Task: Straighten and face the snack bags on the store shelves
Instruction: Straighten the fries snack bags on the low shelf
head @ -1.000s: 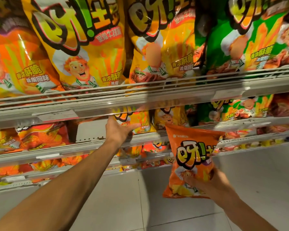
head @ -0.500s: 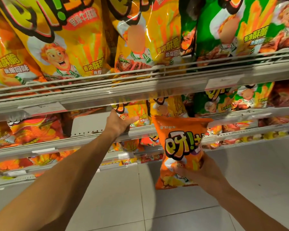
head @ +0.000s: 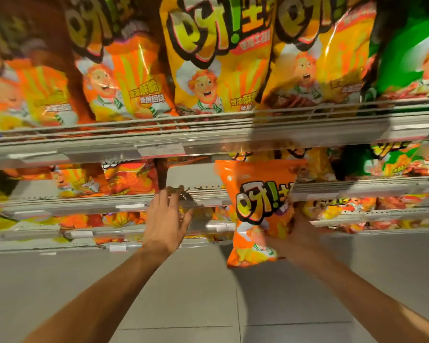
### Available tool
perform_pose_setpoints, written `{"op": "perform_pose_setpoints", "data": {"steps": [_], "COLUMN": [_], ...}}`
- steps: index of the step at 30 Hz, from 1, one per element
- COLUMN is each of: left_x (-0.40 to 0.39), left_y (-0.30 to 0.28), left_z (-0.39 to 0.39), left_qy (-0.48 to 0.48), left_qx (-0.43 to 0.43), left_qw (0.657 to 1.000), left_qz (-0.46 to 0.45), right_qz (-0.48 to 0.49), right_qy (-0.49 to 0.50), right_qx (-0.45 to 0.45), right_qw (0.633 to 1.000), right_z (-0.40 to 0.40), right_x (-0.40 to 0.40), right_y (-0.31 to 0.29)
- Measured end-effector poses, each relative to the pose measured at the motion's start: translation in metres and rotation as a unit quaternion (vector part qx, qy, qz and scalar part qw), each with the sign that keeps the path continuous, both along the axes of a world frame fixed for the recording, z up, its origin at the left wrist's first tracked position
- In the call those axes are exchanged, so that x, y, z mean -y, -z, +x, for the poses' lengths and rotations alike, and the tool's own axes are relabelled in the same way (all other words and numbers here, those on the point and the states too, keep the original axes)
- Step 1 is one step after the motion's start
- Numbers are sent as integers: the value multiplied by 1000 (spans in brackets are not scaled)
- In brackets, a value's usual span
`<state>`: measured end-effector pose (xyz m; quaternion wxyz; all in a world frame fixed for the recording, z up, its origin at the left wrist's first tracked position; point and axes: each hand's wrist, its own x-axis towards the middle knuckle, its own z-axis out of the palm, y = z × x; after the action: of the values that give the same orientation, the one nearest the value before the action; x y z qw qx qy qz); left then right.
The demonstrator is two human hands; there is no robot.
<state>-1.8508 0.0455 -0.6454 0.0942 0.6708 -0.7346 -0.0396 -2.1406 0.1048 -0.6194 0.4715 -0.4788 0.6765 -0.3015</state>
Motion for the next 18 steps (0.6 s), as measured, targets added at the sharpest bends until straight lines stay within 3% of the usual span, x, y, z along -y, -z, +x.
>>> {"op": "perform_pose_setpoints", "data": {"steps": [8,18], "left_x": [8,11], "left_y": [14,21], "left_z": [111,129], "left_qy": [9,71], "left_qx": [88,100], "left_qw": [994,990], "left_qz": [64,74], "right_qz": [0,-56], "right_qy": [11,54], "right_qx": [-6,-67], "right_qw": [1000,995], "right_z": [118,169], "right_x": [53,132], "right_y": [-3,-13]}}
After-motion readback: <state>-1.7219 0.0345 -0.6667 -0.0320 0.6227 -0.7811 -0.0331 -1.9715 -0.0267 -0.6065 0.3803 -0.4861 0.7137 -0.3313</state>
